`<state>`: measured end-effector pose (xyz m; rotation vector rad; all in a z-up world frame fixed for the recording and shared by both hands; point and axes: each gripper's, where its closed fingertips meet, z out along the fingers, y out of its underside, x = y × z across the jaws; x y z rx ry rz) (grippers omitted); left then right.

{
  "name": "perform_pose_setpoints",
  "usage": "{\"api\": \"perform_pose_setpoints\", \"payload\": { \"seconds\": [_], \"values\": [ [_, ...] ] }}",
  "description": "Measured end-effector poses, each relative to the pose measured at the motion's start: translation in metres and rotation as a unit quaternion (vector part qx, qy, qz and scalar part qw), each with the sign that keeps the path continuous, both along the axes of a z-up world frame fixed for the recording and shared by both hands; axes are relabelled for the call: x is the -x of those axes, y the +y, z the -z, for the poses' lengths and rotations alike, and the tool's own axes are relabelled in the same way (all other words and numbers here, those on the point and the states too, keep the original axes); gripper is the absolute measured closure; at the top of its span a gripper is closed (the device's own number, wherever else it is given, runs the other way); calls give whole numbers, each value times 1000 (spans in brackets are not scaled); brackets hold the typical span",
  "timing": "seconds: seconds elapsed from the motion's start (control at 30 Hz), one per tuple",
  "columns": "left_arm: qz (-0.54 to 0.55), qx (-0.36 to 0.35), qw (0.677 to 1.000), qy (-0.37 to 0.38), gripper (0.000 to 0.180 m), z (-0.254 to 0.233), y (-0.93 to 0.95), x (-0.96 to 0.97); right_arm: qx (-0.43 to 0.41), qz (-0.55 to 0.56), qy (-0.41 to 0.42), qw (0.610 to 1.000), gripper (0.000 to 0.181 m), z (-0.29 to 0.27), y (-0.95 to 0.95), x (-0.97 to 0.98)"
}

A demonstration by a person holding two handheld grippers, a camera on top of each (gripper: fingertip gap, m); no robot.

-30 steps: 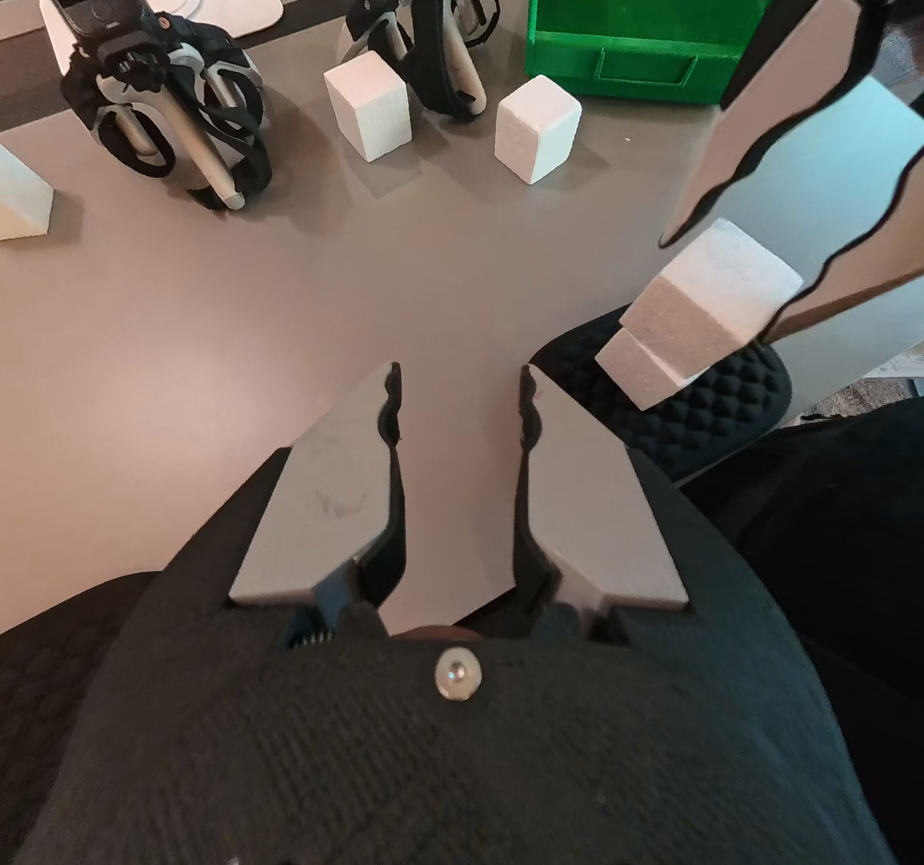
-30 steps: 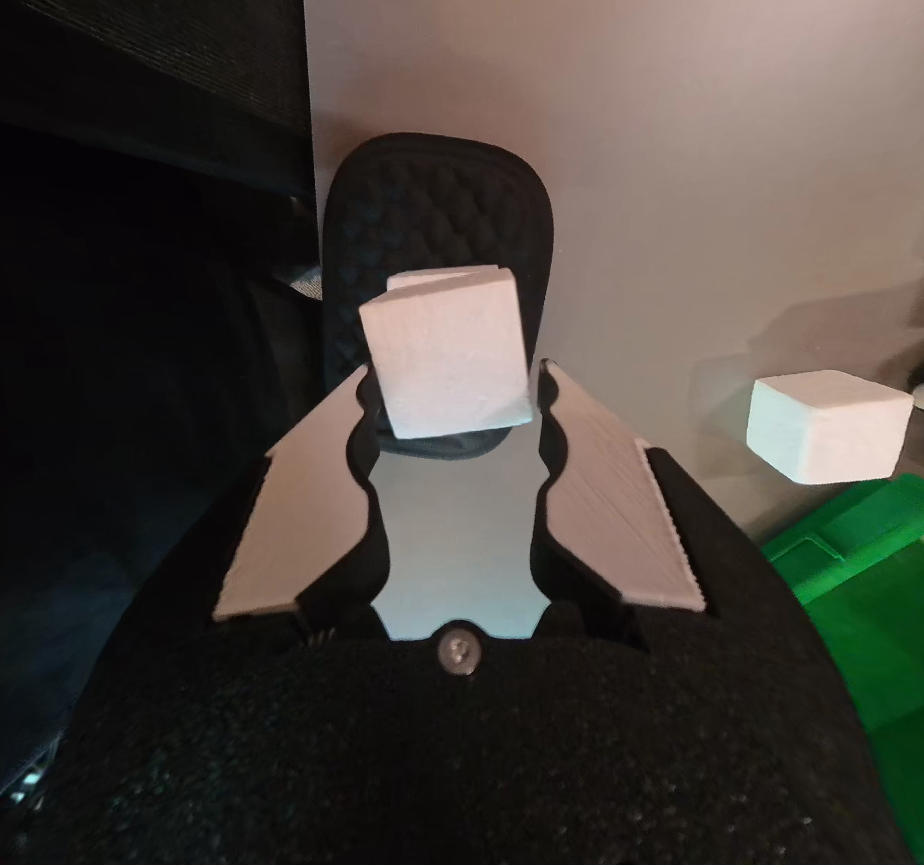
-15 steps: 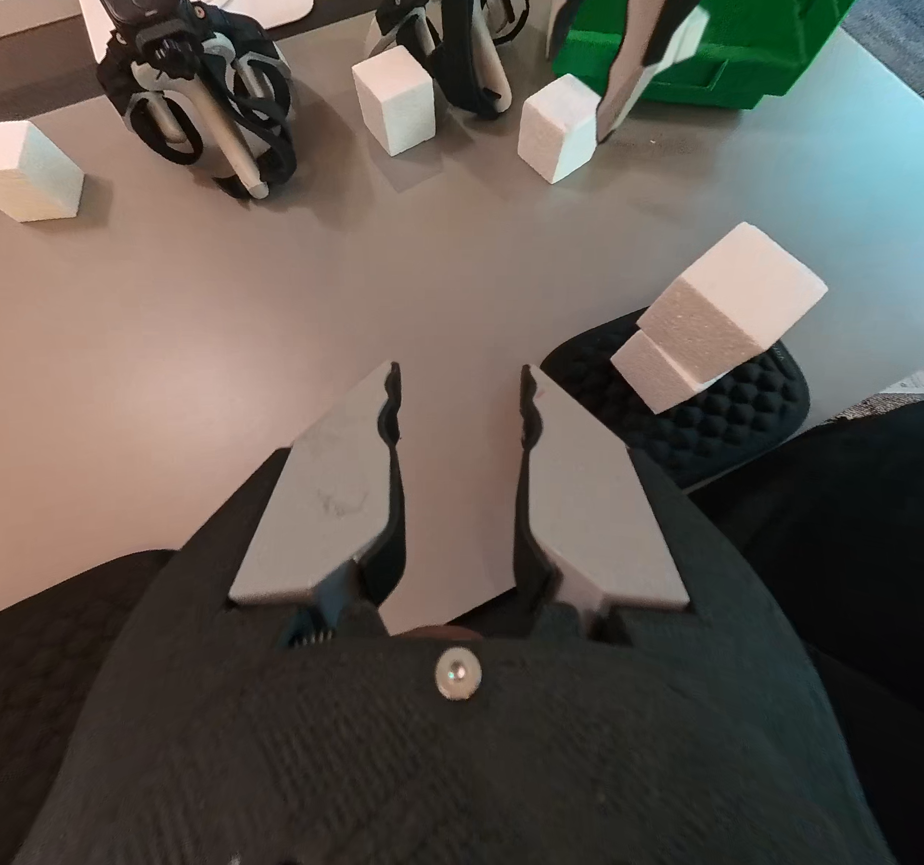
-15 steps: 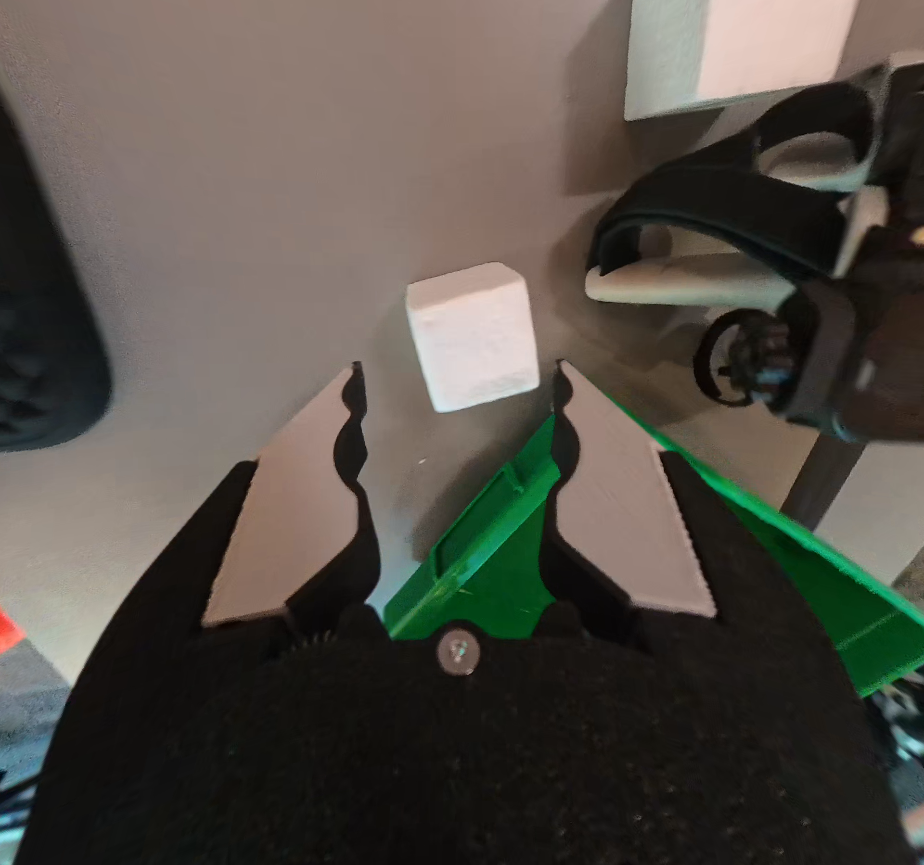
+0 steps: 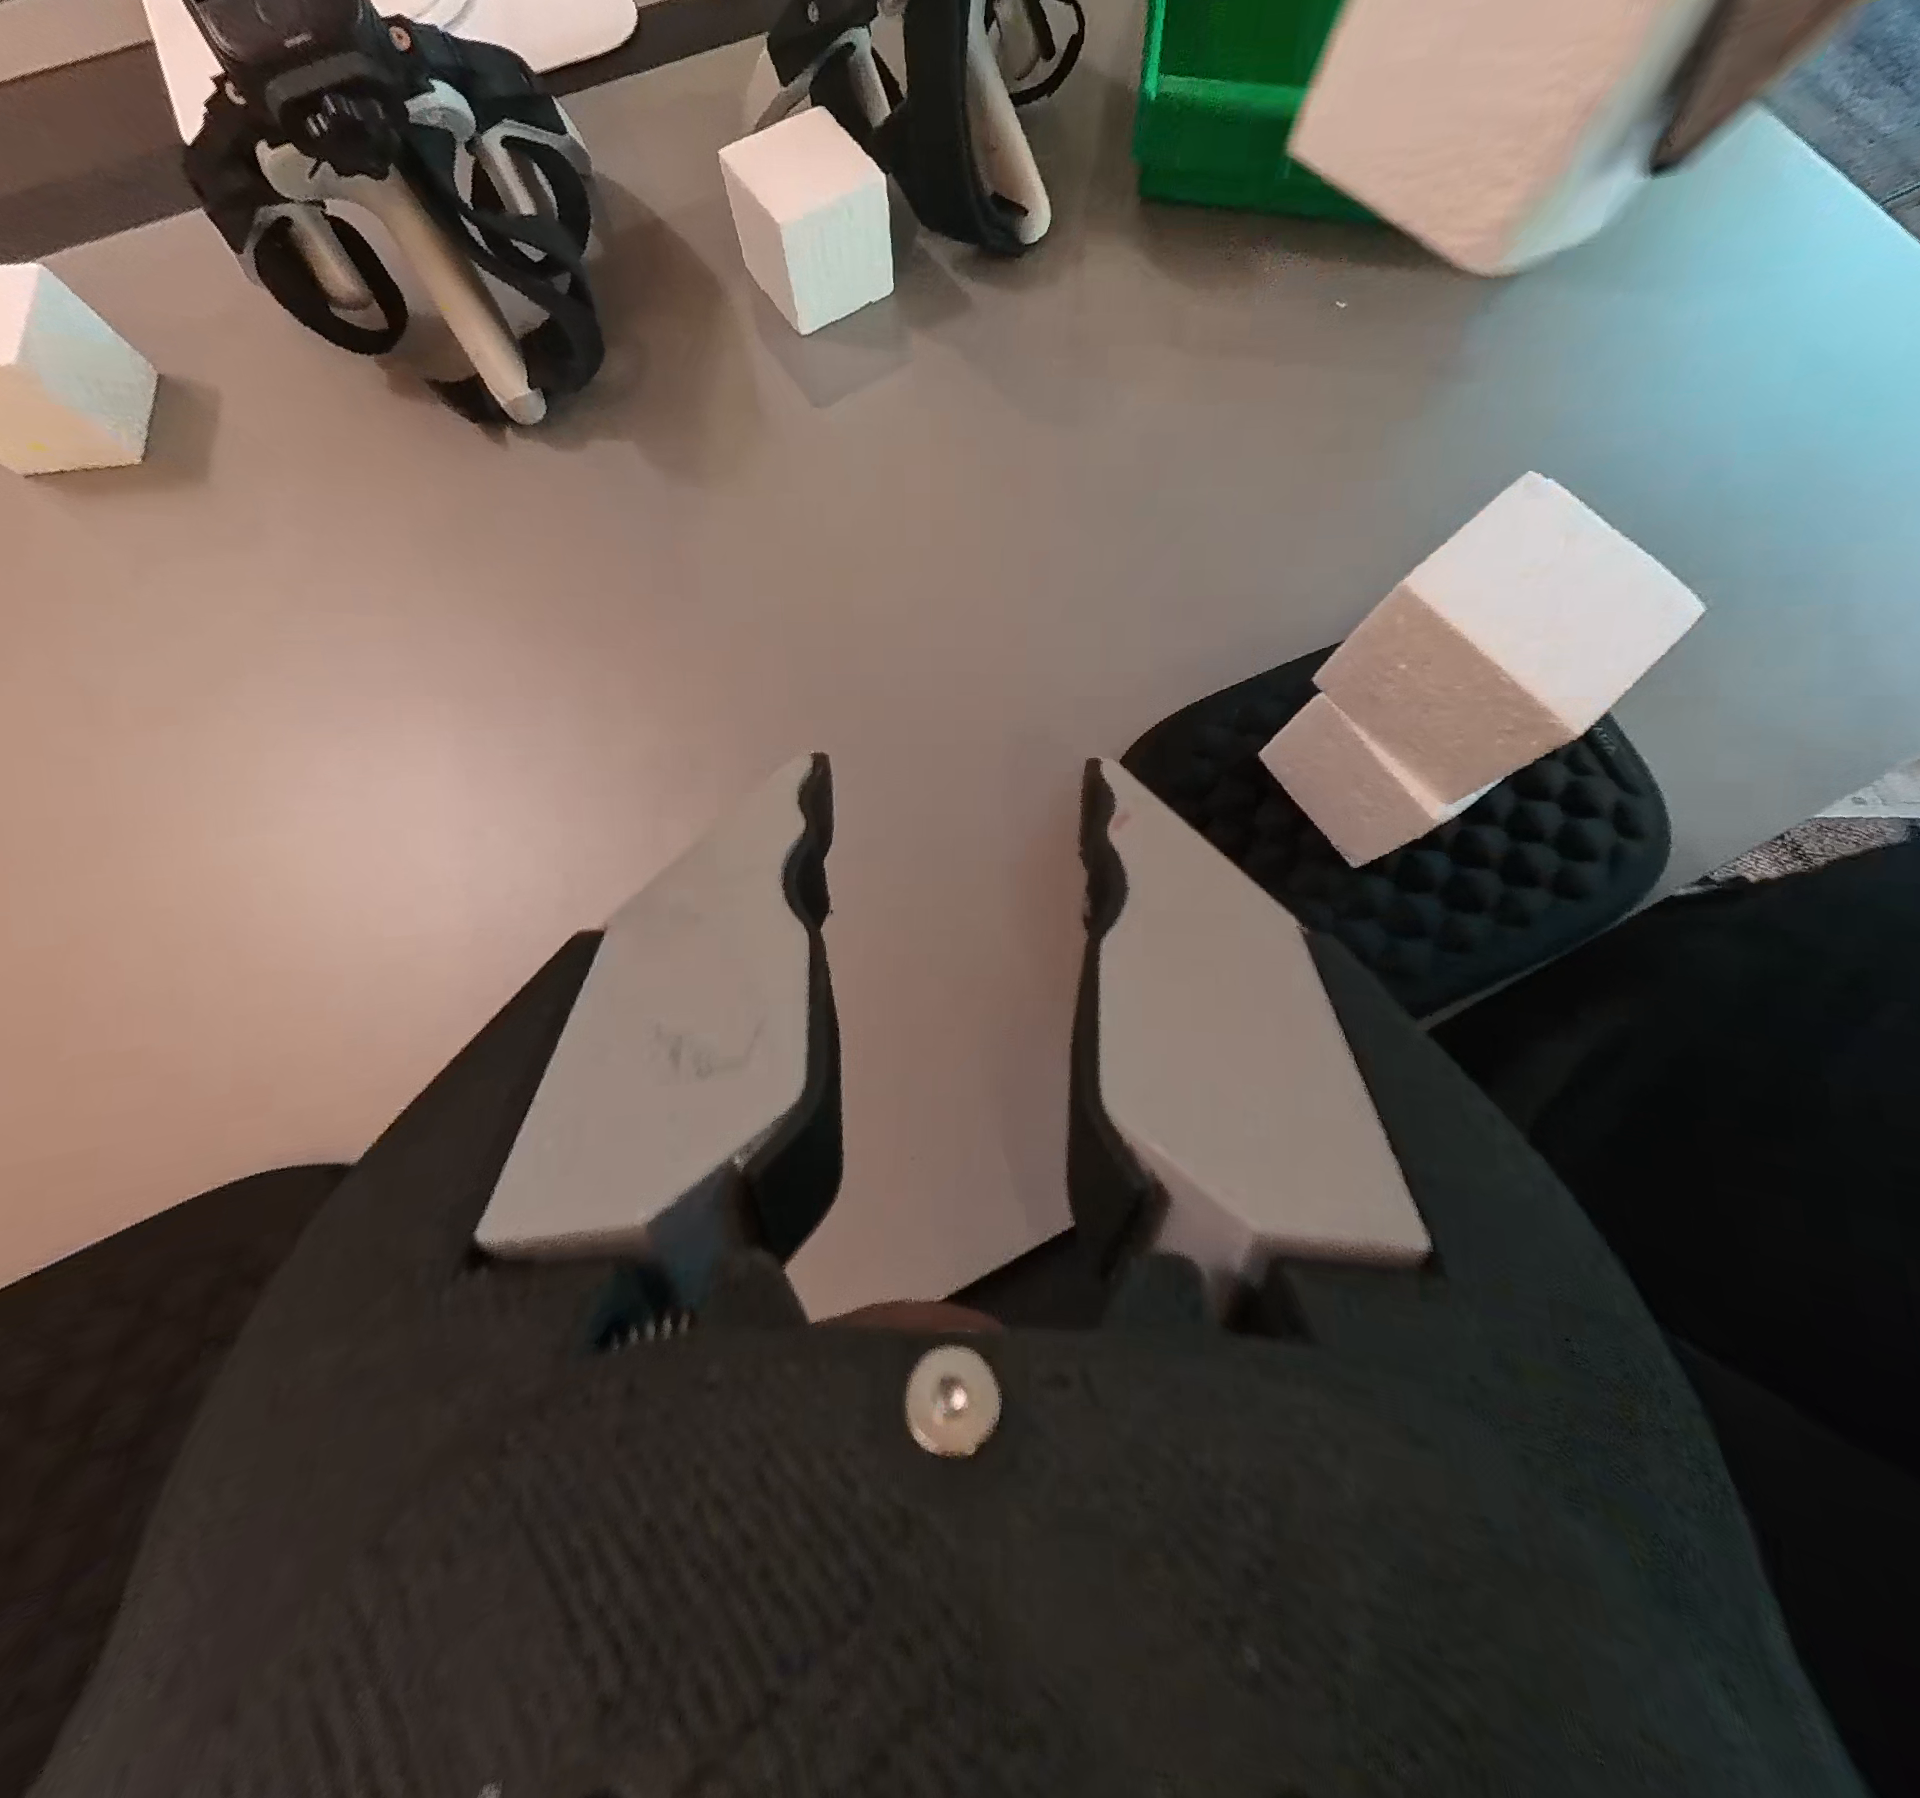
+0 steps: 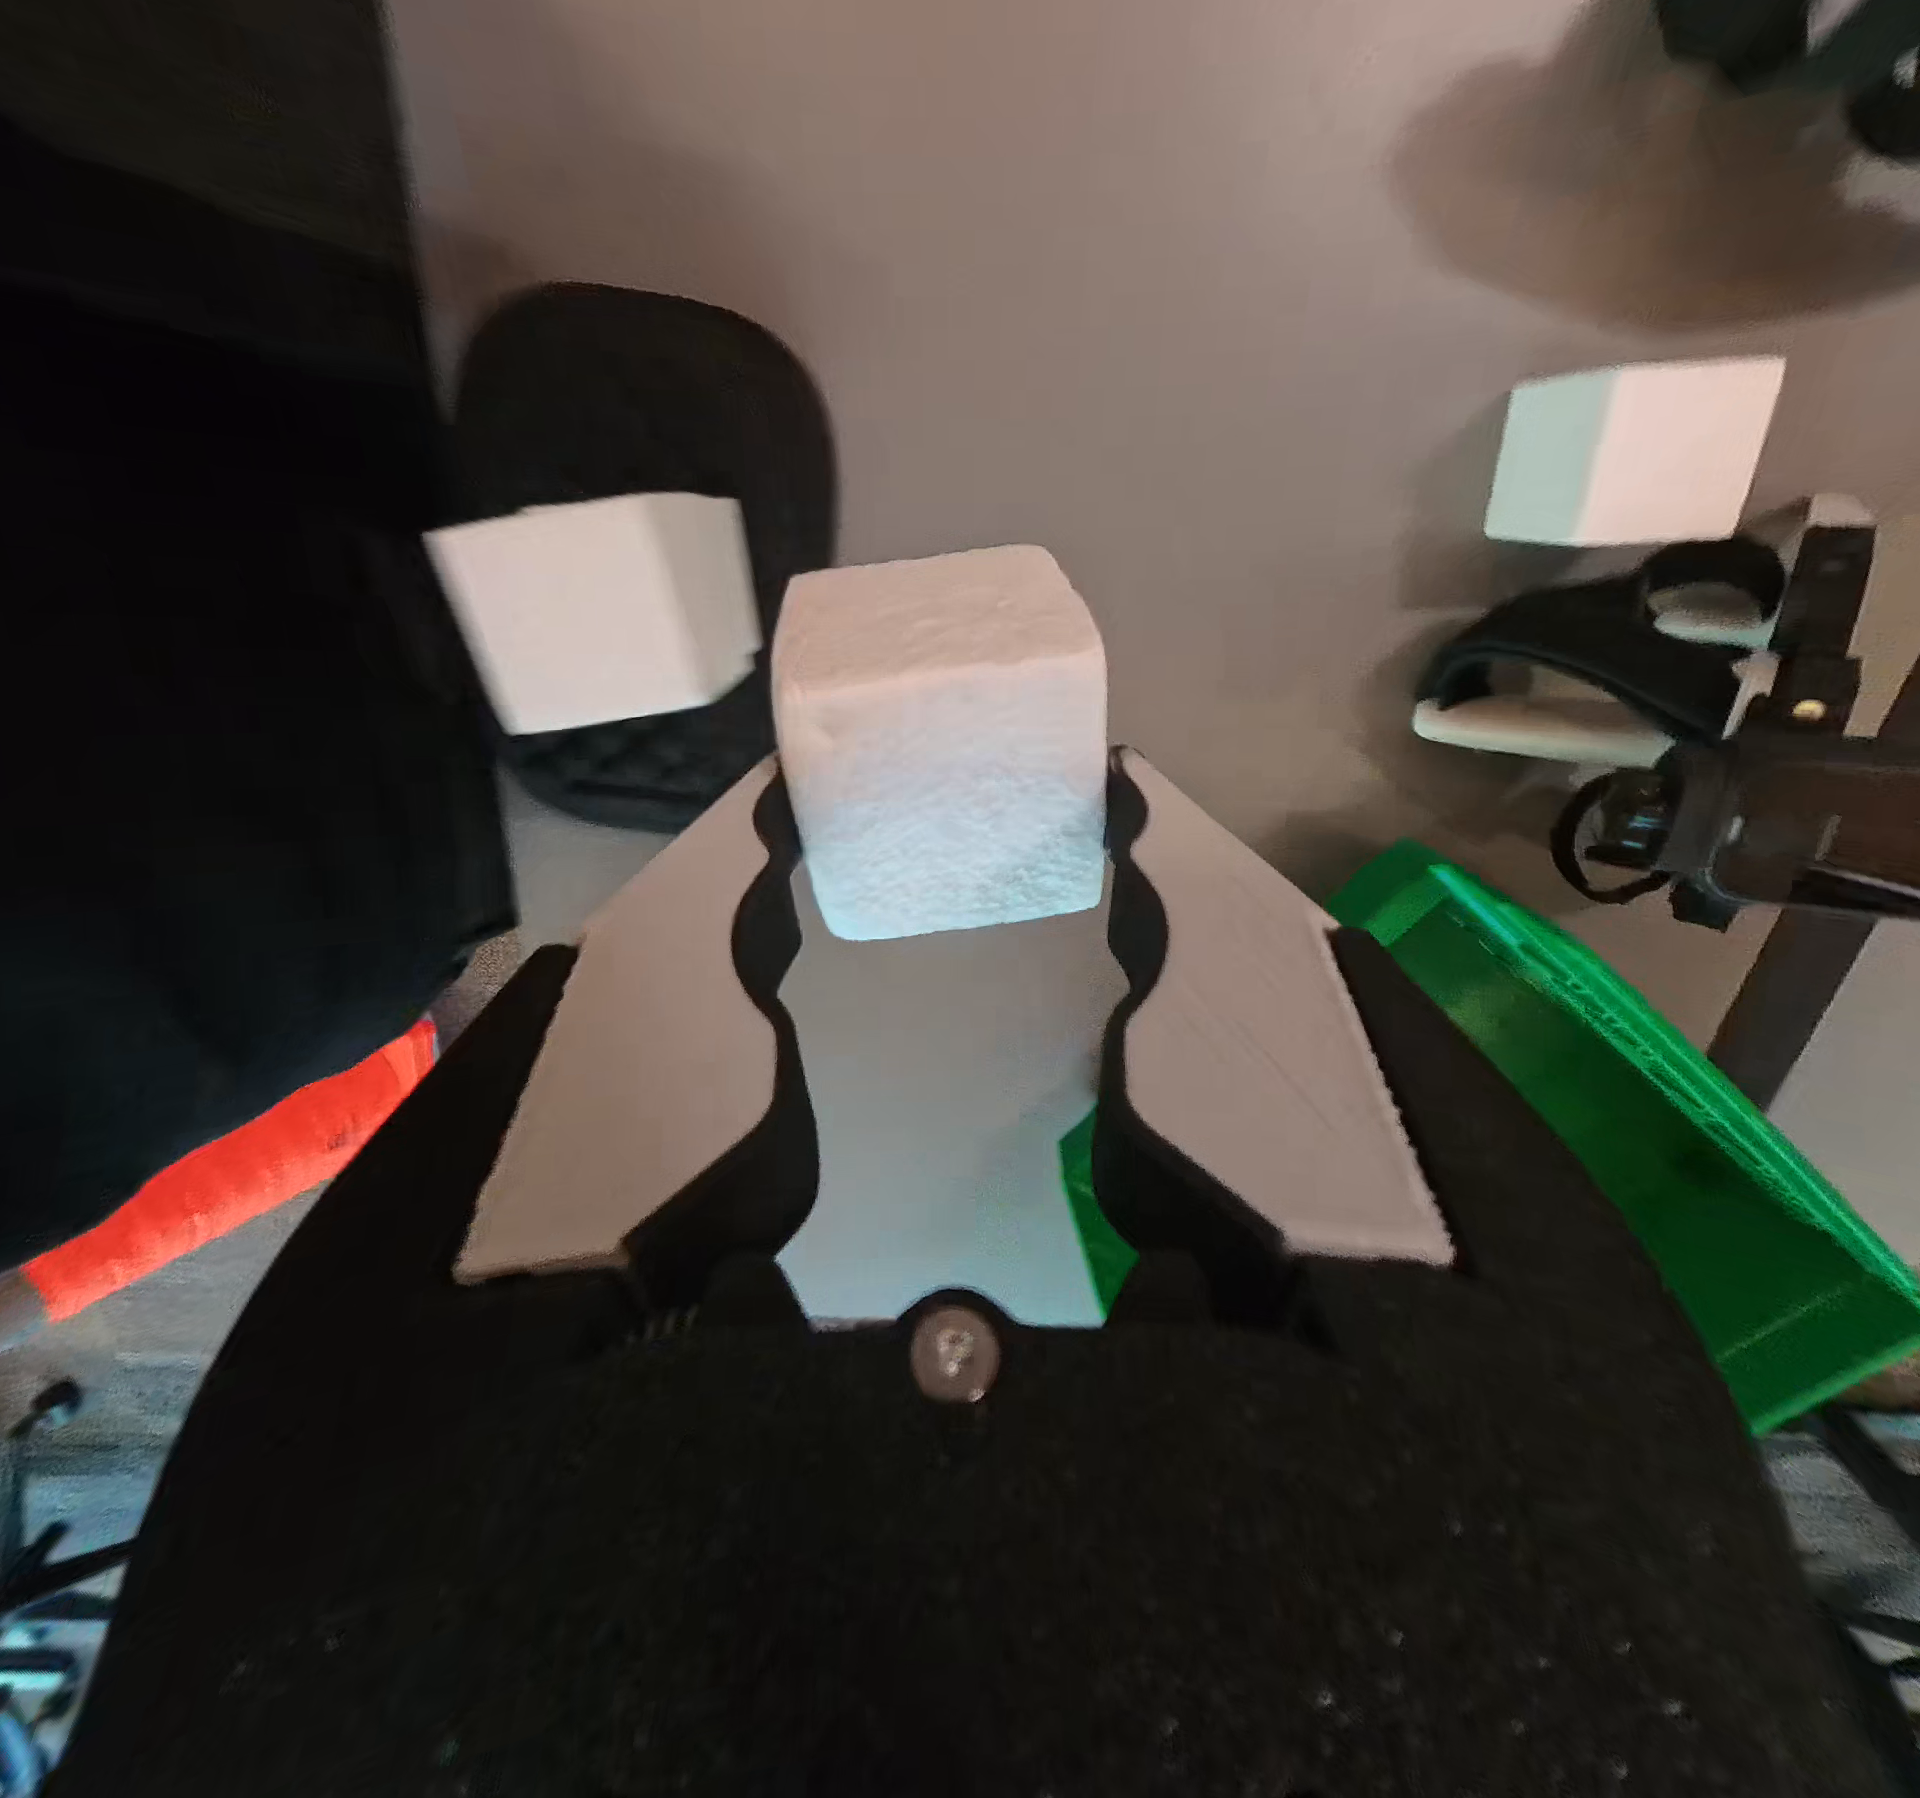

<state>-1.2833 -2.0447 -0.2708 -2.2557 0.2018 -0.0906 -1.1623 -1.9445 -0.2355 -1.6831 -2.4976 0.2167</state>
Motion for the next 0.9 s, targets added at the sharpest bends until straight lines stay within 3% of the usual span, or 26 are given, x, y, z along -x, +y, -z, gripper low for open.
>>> {"api": "perform_pose_setpoints", "payload": {
  "seconds": [0.13, 0.37, 0.73, 0.9],
  "values": [
    [11, -3, 1000, -9, 134, -2, 1, -4, -12, -28, -22, 999, 123, -7, -48, -12],
    [22, -11, 1000, -15, 135, -5, -1, -8, -39, -38, -63, 996, 121, 34, -72, -24],
    [-17, -20, 999, -22, 133, -8, -2, 5, 98, -5, 30, 995, 114, -2, -69, -2],
    [-32, -14, 999, -12, 132, -6, -1, 11, 71, 47, 104, 991, 118, -19, 25, 38]
  ]
}}
